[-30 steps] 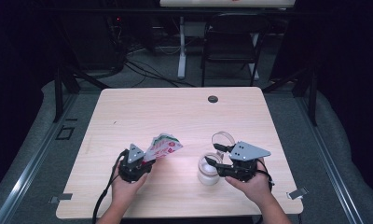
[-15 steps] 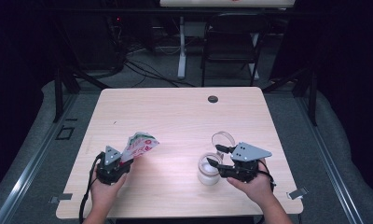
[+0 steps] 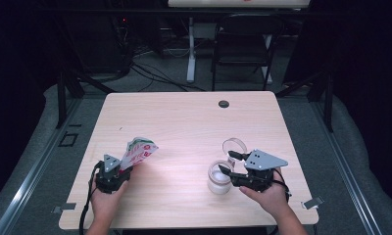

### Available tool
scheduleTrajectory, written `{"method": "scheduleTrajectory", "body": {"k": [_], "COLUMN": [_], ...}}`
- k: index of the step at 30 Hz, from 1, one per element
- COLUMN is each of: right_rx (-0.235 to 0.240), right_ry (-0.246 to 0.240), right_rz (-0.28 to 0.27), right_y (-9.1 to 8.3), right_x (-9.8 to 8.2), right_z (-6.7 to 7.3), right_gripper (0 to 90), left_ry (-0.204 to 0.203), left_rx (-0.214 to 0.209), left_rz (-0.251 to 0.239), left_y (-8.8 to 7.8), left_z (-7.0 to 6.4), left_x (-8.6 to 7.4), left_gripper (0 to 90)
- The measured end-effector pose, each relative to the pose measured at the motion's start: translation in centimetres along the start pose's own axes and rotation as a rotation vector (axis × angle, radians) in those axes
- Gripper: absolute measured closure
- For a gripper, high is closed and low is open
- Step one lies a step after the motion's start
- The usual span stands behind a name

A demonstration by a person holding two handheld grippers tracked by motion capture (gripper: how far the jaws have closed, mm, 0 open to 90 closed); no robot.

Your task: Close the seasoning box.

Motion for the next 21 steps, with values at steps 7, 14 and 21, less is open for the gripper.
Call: {"method": "scheduleTrajectory", "body": {"k": [7, 14, 21], "right_rx": [-0.004, -0.006, -0.007], "right_ry": [0.001, 0.006, 0.006], "right_rz": [0.003, 0.001, 0.002], "right_y": [0.0, 0.0, 0.0], "right_x": [0.0, -0.1, 0.0], "right_z": [0.0, -0.1, 0.0], "right_gripper": [43.7, 43.7, 43.7], "left_ry": [-0.009, -0.036, -0.045], "left_rx": [0.031, 0.029, 0.012], "left_rz": [0.012, 0.042, 0.054], "left_y": [0.6, 1.5, 1.6], "left_z": [0.7, 1.2, 1.2], "left_x": [-0.4, -1.2, -1.5], "left_gripper": [69.5, 69.2, 67.3]}}
Point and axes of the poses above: each handheld gripper's, and its own axes: y roughly forward along the jaws, x roughly out of its top, z roughly to its left, the point moved 9 cm from there along y, roughly forward along the jaws, and after that the axes turned 7 degrees about -y, right-handed, at the moved point
